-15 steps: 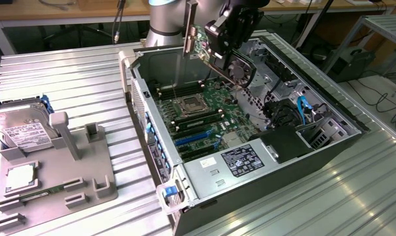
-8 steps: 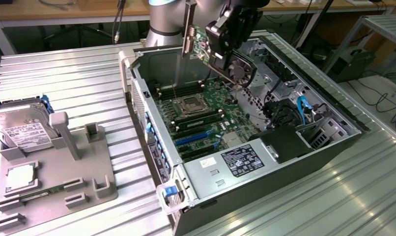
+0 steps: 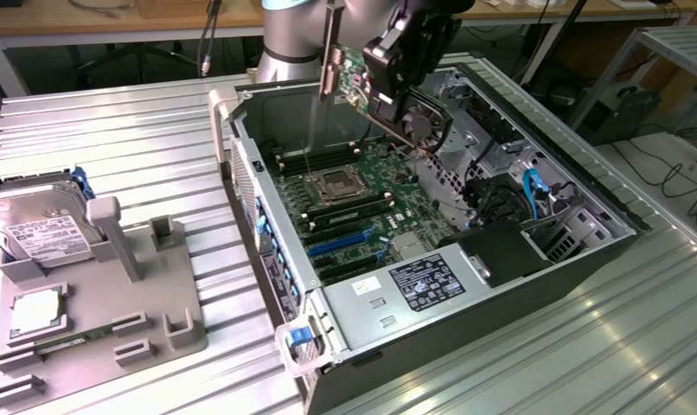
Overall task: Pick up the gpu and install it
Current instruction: 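Insert the gpu into the slot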
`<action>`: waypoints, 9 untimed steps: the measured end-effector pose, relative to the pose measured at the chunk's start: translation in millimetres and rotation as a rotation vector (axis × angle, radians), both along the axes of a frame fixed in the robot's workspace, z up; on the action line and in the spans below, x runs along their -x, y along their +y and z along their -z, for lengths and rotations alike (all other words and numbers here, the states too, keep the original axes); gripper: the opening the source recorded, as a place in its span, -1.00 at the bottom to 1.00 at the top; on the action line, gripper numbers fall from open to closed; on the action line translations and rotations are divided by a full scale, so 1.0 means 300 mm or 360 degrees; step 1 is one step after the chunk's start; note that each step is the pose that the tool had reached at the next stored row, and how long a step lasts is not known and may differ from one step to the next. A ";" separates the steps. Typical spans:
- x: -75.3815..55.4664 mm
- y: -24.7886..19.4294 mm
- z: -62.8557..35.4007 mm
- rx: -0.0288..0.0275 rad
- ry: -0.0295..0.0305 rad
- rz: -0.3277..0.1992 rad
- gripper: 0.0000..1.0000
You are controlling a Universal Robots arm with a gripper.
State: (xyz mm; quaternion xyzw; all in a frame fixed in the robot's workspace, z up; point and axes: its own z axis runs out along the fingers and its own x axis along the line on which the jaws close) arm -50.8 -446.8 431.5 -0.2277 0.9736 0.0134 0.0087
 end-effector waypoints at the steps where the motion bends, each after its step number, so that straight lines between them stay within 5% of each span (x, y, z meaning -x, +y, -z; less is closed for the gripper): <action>1: 0.000 0.000 0.000 0.00001 0.00000 -0.0008 -0.45; 9: 0.000 0.000 0.000 0.00001 0.00000 -0.0050 -0.45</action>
